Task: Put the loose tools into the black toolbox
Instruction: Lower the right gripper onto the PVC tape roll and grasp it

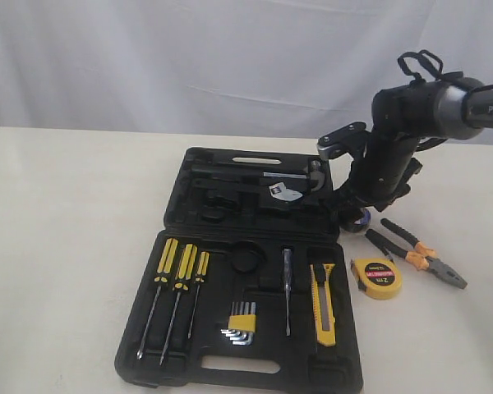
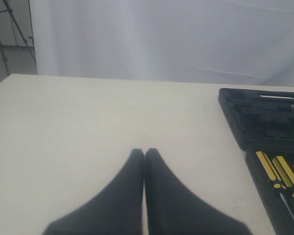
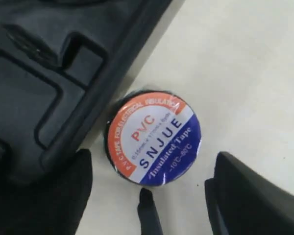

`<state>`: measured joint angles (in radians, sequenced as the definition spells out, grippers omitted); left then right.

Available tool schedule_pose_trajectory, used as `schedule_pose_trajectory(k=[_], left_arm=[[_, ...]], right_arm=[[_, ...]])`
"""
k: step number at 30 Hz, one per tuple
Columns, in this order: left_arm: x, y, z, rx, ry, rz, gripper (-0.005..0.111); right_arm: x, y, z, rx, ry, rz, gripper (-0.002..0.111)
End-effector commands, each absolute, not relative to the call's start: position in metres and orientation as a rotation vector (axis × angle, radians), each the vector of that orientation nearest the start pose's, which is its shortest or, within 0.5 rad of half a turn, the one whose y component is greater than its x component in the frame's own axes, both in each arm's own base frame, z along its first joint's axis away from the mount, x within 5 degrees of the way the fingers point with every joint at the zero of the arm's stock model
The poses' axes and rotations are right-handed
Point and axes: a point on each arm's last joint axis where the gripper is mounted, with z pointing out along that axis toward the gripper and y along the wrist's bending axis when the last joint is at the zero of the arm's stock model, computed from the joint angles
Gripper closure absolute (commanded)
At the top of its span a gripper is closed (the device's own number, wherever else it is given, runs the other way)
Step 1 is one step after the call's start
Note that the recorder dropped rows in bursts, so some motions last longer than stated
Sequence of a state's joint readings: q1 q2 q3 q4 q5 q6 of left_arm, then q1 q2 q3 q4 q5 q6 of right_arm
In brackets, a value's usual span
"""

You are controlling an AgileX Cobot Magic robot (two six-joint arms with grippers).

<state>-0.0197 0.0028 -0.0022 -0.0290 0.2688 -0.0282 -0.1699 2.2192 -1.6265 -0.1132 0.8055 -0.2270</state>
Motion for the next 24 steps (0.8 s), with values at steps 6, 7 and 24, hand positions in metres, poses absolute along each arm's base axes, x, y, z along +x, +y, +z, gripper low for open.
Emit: schedule_pose_trajectory(k=[6,7,24], left_arm=[[0.055,-0.002,0.189,-0.029,1.751,-0.069,0.107],[0.055,-0.002,0.189,-0.029,1.751,-0.069,0.107],[0.055,-0.002,0.189,-0.029,1.751,-0.069,0.107]], right_arm=[[0.446,-0.102,0.136,-0.118,2.850,-0.070,0.041],[0.447,-0.101,0.137,-0.110,2.843,-0.056,0.041],[0.453,-0.100,0.112,-0.091,2.825,-0.013,0.041]])
